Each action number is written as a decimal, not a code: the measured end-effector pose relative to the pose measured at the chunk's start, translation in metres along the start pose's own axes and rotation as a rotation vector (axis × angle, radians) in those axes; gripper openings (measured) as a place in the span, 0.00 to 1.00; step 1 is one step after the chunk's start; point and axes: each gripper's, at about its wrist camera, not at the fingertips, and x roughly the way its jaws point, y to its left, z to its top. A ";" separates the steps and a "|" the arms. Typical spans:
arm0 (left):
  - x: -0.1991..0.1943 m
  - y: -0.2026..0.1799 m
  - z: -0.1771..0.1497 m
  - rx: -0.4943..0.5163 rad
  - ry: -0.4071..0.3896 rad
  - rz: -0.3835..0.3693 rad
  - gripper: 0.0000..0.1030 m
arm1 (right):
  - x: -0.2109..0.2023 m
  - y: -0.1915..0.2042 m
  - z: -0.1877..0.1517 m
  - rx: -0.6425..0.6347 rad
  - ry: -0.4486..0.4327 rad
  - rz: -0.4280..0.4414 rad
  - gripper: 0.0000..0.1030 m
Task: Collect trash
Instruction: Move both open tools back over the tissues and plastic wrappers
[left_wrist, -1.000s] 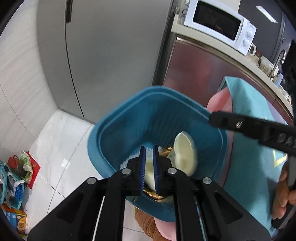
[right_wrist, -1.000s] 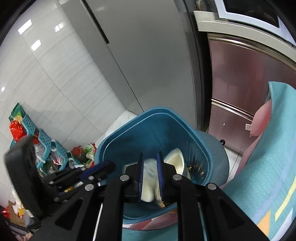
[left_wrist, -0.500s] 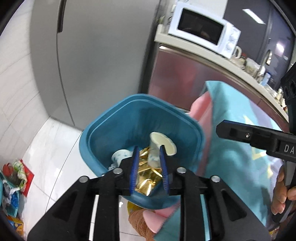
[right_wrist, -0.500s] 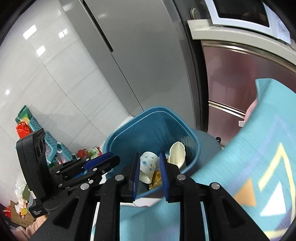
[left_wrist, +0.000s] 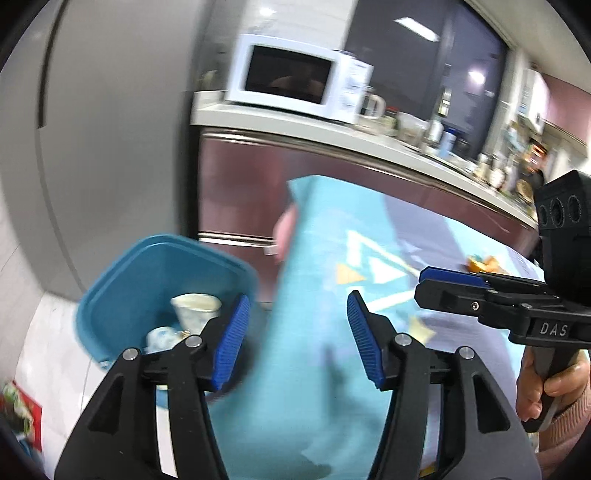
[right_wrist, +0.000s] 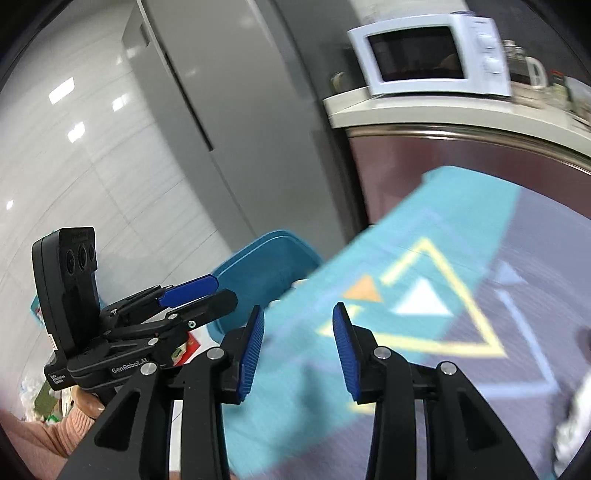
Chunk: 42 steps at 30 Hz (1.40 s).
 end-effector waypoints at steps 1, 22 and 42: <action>0.001 -0.010 0.000 0.015 0.002 -0.019 0.54 | -0.010 -0.007 -0.005 0.013 -0.013 -0.015 0.35; 0.061 -0.221 -0.016 0.338 0.139 -0.369 0.67 | -0.180 -0.137 -0.093 0.308 -0.232 -0.364 0.36; 0.136 -0.290 -0.019 0.317 0.326 -0.380 0.41 | -0.234 -0.186 -0.145 0.456 -0.293 -0.458 0.36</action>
